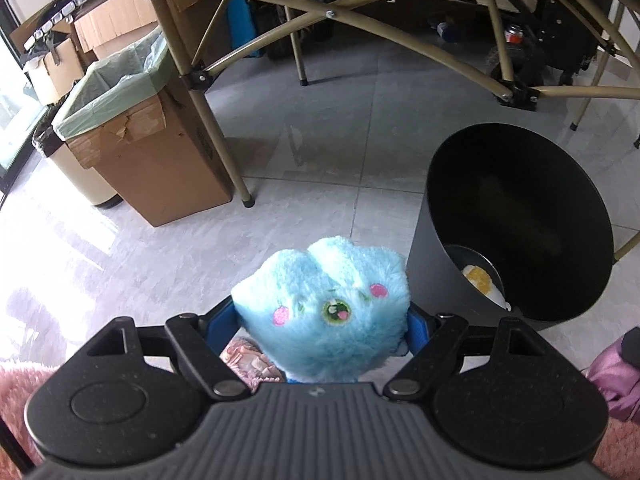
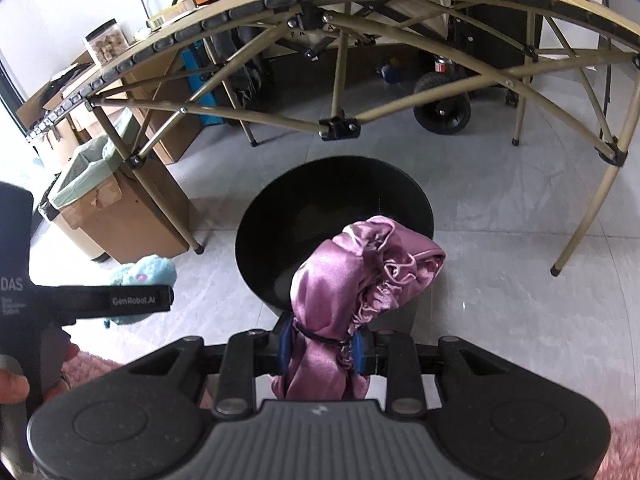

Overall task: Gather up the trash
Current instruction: 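Carry the blue plush and pink cloth down over the black bin, then open the right gripper to drop the pink cloth into the bin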

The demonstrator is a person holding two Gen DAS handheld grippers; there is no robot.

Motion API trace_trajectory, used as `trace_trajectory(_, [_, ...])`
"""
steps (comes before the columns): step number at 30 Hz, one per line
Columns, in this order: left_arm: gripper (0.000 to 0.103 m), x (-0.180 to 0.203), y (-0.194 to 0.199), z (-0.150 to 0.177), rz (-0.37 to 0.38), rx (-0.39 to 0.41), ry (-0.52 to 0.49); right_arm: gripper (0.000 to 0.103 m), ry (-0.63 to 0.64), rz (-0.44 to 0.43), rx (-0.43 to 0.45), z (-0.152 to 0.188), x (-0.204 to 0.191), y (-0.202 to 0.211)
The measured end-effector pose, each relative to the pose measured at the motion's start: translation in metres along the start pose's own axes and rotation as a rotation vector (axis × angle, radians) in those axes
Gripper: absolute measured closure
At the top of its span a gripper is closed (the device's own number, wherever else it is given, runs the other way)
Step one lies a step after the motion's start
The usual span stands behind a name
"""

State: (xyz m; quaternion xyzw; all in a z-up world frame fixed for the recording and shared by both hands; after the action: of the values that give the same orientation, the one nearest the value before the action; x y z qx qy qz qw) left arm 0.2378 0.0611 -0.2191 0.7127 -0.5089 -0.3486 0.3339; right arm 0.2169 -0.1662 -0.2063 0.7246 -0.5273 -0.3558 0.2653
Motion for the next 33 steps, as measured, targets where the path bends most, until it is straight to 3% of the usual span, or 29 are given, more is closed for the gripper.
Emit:
trace_trajectory(14, [0.021, -0.008, -0.011, -0.013, -0.047, 0.012, 0.038, 0.075, -0.014, -0.016, 0.014, -0.046, -0.003, -0.05])
trace_trajectory(29, [0.021, -0.012, -0.014, -0.015, -0.054, 0.011, 0.082, 0.075, -0.009, 0.003, -0.001, -0.067, -0.015, -0.094])
trace_trajectory(33, [0.021, -0.012, -0.013, -0.015, -0.053, 0.008, 0.086, 0.065, -0.043, -0.012, -0.042, -0.066, -0.012, -0.101])
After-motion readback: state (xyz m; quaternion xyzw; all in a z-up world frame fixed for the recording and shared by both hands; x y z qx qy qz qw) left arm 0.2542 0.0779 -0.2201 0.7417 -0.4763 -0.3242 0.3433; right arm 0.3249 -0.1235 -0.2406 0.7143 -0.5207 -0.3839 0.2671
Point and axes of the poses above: each gripper's, at about its wrist camera, not at the fingertips, and y roughly against the way its jaws point, x to its right, z to its underside, the point moved 1 cm from there along -y, roughly the way its jaws point, and after that the axes turned 5 degrees about x, right-handed, at the moved point
